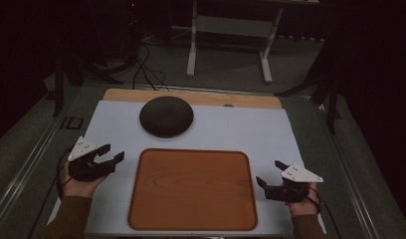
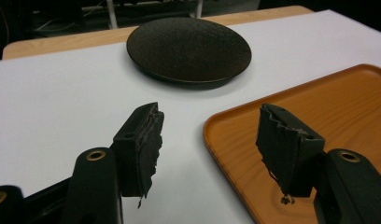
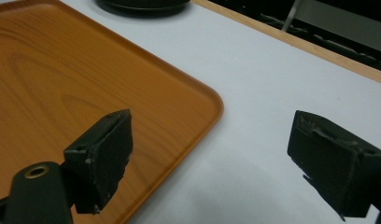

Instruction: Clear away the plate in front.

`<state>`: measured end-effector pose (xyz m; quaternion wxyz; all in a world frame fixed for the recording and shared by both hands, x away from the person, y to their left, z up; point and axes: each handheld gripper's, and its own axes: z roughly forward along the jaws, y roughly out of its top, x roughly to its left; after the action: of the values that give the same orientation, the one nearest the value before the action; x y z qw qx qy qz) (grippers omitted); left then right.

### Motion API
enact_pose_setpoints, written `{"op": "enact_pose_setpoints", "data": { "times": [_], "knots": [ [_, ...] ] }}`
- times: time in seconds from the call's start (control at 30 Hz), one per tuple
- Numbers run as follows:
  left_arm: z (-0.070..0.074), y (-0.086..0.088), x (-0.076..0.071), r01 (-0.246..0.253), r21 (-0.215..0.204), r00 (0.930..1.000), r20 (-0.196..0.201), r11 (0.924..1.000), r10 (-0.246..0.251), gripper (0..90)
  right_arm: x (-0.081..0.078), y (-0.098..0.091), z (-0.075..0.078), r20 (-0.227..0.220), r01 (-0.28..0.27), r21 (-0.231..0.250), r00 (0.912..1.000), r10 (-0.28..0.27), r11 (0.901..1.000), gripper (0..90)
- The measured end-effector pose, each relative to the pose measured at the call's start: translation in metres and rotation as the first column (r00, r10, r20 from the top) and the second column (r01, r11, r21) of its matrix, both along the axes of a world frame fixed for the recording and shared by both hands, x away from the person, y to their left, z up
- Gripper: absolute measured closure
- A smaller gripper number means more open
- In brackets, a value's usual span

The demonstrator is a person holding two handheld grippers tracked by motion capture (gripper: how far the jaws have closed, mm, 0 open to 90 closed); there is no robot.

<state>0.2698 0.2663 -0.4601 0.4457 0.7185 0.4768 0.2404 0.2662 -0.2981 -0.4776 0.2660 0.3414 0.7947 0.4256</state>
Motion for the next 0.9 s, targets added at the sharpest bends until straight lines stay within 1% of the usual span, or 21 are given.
{"op": "enact_pose_setpoints", "data": {
  "times": [0.03, 0.13, 0.17, 0.3, 0.37, 0.5, 0.57, 0.63, 0.67, 0.7, 0.73, 0.77, 0.83, 0.9],
  "knots": [
    [0.0, 0.0, 0.003, 0.0, 0.005, 1.0, -0.001, 1.0, 0.0, 40.9, 0.0, 0.0, 0.0, -0.001, 0.002, 0.003, 1.0, -0.002, 1.0, 13.9],
    [0.0, 0.0, 0.003, 0.0, 0.005, 1.0, -0.001, 1.0, 0.0, 41.0, 0.0, -0.001, 0.0, 0.0, 0.005, 0.003, 1.0, -0.005, 1.0, 13.9],
    [0.001, -0.001, 0.016, -0.01, -0.001, 0.9999, -0.004, 0.9999, 0.01, 41.9, 0.0, -0.002, 0.001, 0.004, 0.011, 0.005, 0.9999, -0.011, 0.9999, 13.9],
    [0.0, -0.001, 0.032, -0.02, -0.009, 0.9997, -0.012, 0.9998, 0.02, 42.5, 0.001, -0.002, 0.0, 0.001, 0.016, 0.004, 0.9999, -0.016, 0.9999, 13.9],
    [-0.001, -0.002, 0.038, -0.025, -0.016, 0.9996, -0.014, 0.9995, 0.025, 42.5, 0.001, -0.002, 0.0, -0.003, 0.022, -0.003, 0.9998, -0.022, 0.9998, 13.9],
    [-0.003, -0.004, 0.048, -0.033, -0.028, 0.9992, -0.022, 0.9991, 0.032, 42.2, 0.001, -0.003, 0.0, -0.005, 0.03, -0.001, 0.9995, -0.03, 0.9996, 13.9],
    [-0.003, -0.004, 0.051, -0.036, -0.027, 0.9991, -0.024, 0.999, 0.035, 42.2, 0.001, -0.004, 0.0, -0.002, 0.03, -0.001, 0.9996, -0.03, 0.9996, 13.9],
    [-0.003, -0.003, 0.059, -0.048, -0.04, 0.9985, -0.027, 0.998, 0.047, 42.3, 0.001, -0.004, 0.0, -0.001, 0.03, 0.004, 0.9996, -0.03, 0.9995, 13.9],
    [-0.003, -0.003, 0.059, -0.048, -0.04, 0.9985, -0.027, 0.998, 0.047, 42.4, 0.001, -0.004, 0.0, -0.001, 0.03, 0.004, 0.9996, -0.03, 0.9995, 13.9],
    [-0.002, -0.002, 0.063, -0.056, -0.046, 0.9982, -0.027, 0.9974, 0.054, 42.7, 0.001, -0.005, 0.0, -0.002, 0.029, 0.006, 0.9996, -0.029, 0.9996, 13.9],
    [-0.002, -0.002, 0.063, -0.056, -0.046, 0.9982, -0.027, 0.9974, 0.054, 43.4, 0.001, -0.005, 0.0, -0.002, 0.029, 0.006, 0.9996, -0.029, 0.9996, 13.9],
    [-0.002, -0.002, 0.068, -0.058, -0.053, 0.998, -0.029, 0.9969, 0.056, 44.0, 0.001, -0.005, 0.0, -0.004, 0.028, 0.003, 0.9996, -0.028, 0.9996, 13.9],
    [-0.003, -0.002, 0.073, -0.063, -0.057, 0.9976, -0.033, 0.9964, 0.061, 44.2, 0.001, -0.005, 0.0, -0.004, 0.028, 0.004, 0.9996, -0.028, 0.9996, 13.9],
    [-0.003, -0.002, 0.073, -0.063, -0.057, 0.9976, -0.033, 0.9964, 0.061, 44.3, 0.001, -0.005, 0.0, -0.003, 0.029, 0.003, 0.9996, -0.029, 0.9996, 13.9]
  ]
}}
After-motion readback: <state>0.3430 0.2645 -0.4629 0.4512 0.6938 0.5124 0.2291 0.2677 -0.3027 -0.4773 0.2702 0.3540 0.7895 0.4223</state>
